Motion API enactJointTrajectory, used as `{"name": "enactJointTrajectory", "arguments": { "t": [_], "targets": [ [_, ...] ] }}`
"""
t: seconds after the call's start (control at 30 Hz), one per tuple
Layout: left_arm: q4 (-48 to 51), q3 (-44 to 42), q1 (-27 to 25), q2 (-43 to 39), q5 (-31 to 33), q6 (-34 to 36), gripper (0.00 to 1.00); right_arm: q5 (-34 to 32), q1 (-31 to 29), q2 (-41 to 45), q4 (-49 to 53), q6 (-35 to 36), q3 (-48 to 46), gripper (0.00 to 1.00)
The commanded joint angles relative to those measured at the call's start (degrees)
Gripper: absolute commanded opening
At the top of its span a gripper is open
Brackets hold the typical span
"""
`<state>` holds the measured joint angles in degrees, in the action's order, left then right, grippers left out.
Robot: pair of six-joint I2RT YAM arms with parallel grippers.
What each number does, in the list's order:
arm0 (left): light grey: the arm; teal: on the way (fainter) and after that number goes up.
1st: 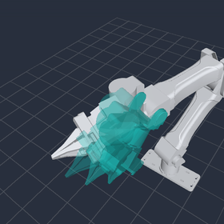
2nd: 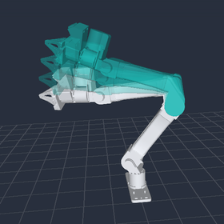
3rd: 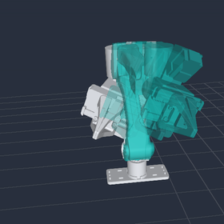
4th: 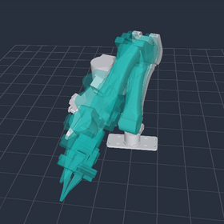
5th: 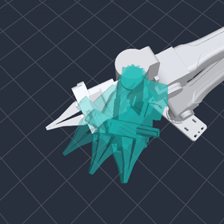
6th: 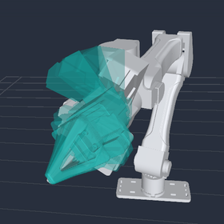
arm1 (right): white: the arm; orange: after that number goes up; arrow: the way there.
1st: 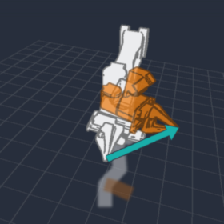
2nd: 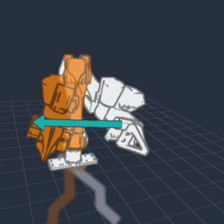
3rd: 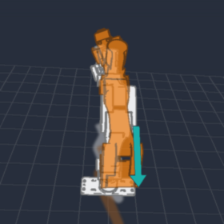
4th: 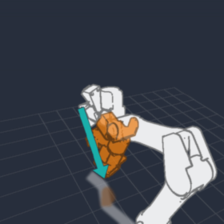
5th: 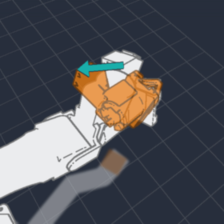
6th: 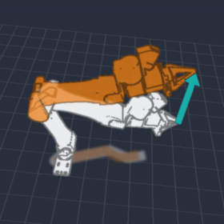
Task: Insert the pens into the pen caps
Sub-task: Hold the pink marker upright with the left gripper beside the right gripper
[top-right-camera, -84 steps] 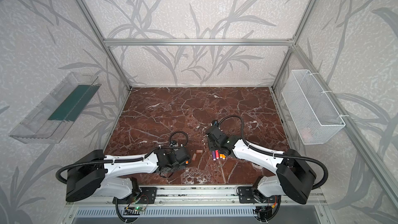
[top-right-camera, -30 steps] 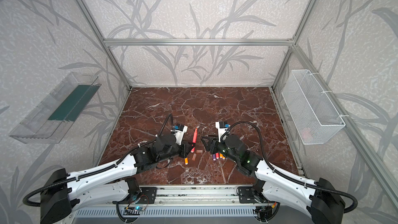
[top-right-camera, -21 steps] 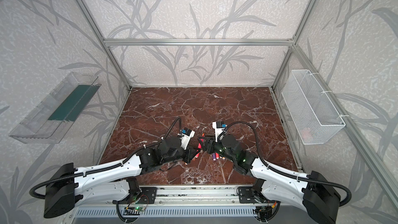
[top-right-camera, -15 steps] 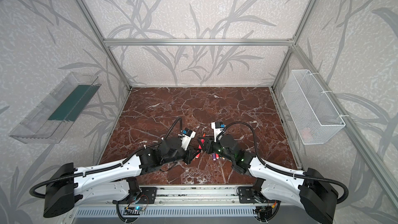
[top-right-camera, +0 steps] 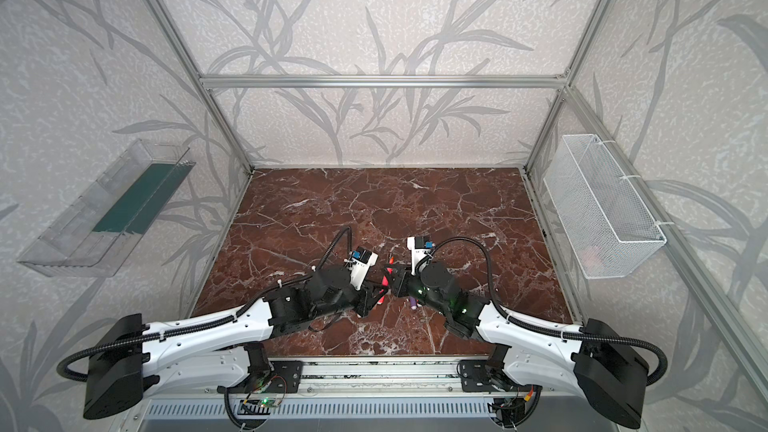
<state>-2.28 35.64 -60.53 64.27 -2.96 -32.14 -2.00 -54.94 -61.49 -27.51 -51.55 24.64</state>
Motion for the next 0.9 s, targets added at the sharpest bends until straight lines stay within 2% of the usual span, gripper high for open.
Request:
{"name": "enactJointTrajectory", "arguments": {
  "t": [0.0, 0.43, 0.57, 0.8, 0.87],
  "targets": [
    [-4.1, -0.6, -0.7, -1.1, 1.8, 1.9, 0.31, -2.2, -1.5, 1.0, -4.5, -2.8, -1.4, 0.00],
    [-9.5, -3.3, -1.5, -1.1, 1.7, 3.0, 0.34, -4.7, -2.9, 0.4, -11.5, -7.4, -4.1, 0.00],
    [-9.8, -3.6, -1.5, -1.0, 2.3, 3.0, 0.28, -5.2, -3.3, 0.2, -12.3, -8.1, -4.4, 0.00],
    [-11.5, -4.3, -1.6, -0.1, 2.4, 2.9, 0.28, -5.7, -3.3, 0.1, -14.4, -8.7, -5.4, 0.00],
    [-11.6, -4.2, -1.5, 0.3, 2.4, 2.9, 0.26, -5.9, -5.2, 0.0, -14.4, -8.8, -5.4, 0.00]
  ]
}}
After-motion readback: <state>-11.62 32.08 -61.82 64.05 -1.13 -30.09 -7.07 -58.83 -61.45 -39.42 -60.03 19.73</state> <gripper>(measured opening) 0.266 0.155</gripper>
